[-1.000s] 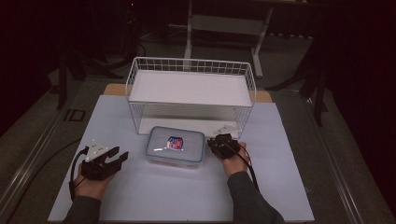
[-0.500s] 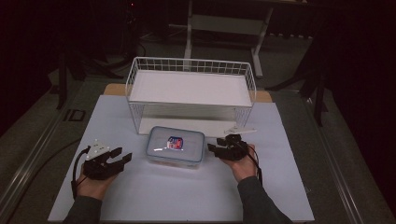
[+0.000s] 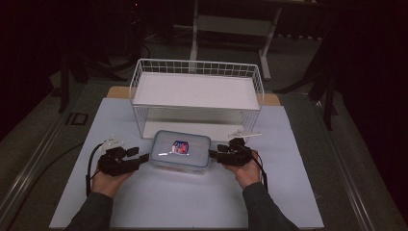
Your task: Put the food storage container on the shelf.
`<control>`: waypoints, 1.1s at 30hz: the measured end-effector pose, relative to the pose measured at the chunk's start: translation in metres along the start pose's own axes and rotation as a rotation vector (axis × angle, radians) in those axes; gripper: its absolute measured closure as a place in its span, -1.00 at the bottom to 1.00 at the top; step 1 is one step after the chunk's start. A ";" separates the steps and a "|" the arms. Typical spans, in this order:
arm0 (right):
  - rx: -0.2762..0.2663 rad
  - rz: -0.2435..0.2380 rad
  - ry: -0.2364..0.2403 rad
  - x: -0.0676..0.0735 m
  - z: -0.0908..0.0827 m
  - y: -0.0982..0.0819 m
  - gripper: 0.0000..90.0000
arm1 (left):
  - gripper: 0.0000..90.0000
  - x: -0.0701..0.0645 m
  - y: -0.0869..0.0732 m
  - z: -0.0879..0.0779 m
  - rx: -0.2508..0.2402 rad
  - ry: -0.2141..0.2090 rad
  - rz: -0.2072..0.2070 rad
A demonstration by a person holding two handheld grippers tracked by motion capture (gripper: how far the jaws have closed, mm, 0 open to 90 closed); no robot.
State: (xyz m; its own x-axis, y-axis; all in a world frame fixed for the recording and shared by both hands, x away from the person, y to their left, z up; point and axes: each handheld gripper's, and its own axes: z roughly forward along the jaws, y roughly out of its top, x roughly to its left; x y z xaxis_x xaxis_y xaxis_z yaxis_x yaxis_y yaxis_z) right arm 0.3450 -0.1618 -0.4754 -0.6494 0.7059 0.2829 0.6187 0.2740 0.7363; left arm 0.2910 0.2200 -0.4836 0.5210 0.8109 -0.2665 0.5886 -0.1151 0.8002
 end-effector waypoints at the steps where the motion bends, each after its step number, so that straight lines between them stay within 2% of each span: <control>1: 0.005 -0.003 0.004 0.001 0.001 0.000 0.13 | -0.02 0.000 0.002 0.002 0.006 -0.002 0.001; 3: 0.010 0.007 0.012 0.001 0.003 -0.001 0.15 | -0.02 0.000 0.007 0.008 0.012 -0.007 0.009; 7: 0.015 0.025 0.030 0.001 0.008 -0.002 0.11 | -0.02 0.002 0.016 0.020 0.028 -0.013 -0.003; 8: 0.017 0.027 0.033 0.001 0.009 -0.002 0.08 | -0.02 0.003 0.017 0.023 0.036 -0.022 -0.011; 10: 0.016 0.029 0.037 0.002 0.011 -0.002 0.05 | -0.13 0.007 0.019 0.032 0.064 -0.072 -0.054; 12: 0.022 0.040 0.040 0.002 0.013 -0.003 -0.03 | -0.18 0.009 0.020 0.039 0.078 -0.064 -0.067; 16: 0.030 0.068 0.063 0.001 0.018 -0.004 -0.12 | -0.20 0.012 0.020 0.047 0.095 -0.076 -0.106; 21: 0.049 0.107 0.093 -0.001 0.024 -0.005 -0.31 | -0.28 0.015 0.021 0.052 0.107 -0.112 -0.151; 24: 0.054 0.139 0.127 -0.003 0.028 -0.006 -0.39 | -0.28 0.018 0.022 0.051 0.117 -0.128 -0.165; 26: 0.054 0.151 0.139 -0.003 0.030 -0.007 -0.39 | -0.28 0.018 0.022 0.051 0.117 -0.128 -0.165; 27: 0.063 0.189 0.162 -0.005 0.033 -0.008 -0.46 | -0.28 0.019 0.024 0.052 0.127 -0.127 -0.158; 28: 0.063 0.189 0.162 -0.005 0.033 -0.008 -0.46 | -0.27 0.019 0.024 0.052 0.127 -0.127 -0.158; 29: 0.063 0.203 0.171 -0.006 0.035 -0.008 -0.48 | -0.28 0.018 0.024 0.052 0.126 -0.118 -0.154; 30: 0.063 0.203 0.171 -0.006 0.035 -0.008 -0.48 | -0.28 0.017 0.024 0.052 0.130 -0.081 -0.141; 31: 0.066 0.212 0.175 -0.006 0.036 -0.008 -0.50 | -0.42 0.017 0.024 0.053 0.128 -0.067 -0.140; 33: 0.066 0.216 0.178 -0.007 0.036 -0.009 -0.51 | -0.42 0.019 0.023 0.055 0.131 -0.089 -0.171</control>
State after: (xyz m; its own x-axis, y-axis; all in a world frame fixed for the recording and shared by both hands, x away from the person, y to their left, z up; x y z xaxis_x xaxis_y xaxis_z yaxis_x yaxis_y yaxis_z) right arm 0.3600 -0.1456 -0.5058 -0.5632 0.6284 0.5366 0.7749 0.1762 0.6070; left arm 0.3488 0.2011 -0.4995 0.4557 0.7720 -0.4431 0.7452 -0.0587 0.6643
